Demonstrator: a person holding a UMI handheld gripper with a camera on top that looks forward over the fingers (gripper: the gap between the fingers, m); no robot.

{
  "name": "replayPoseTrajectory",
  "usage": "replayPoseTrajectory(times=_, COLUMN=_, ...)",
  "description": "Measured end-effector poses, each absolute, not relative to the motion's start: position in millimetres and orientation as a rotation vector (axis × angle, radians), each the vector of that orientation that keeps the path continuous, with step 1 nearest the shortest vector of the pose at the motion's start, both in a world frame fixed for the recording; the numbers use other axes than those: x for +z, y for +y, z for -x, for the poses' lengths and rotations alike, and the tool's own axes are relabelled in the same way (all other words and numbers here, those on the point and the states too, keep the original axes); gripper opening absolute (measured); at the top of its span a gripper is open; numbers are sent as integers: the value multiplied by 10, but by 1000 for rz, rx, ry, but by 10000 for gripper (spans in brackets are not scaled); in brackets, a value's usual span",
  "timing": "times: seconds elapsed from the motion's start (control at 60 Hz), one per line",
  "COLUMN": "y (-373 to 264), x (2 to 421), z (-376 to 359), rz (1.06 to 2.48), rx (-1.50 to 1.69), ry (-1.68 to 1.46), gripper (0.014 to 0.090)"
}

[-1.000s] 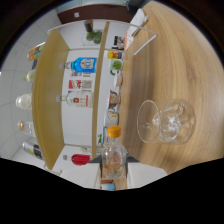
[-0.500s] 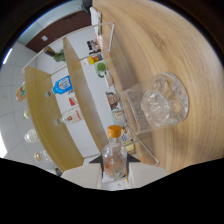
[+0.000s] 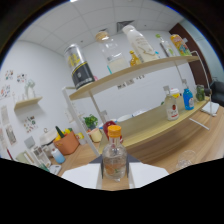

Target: Make me a cup of Mount Fuji.

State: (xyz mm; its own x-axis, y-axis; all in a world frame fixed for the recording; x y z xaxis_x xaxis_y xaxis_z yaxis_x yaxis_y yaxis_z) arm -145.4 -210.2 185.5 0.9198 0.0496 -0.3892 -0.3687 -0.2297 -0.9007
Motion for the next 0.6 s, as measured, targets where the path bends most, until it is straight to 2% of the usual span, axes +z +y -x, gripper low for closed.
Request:
replayPoseTrajectory(times=0.167, y=-2040, x=1076, z=1767, rz=1904, rx=152, ry=35, gripper=349)
replayPoseTrajectory(times=0.267, y=-2010, x=771, z=1865, rz=1964, rx=83, ry=-26, gripper=350)
replayPoseTrajectory(times=0.6, y=-1987, x=239, z=2054, rz=2121, rx=65, ry=-31, gripper=349)
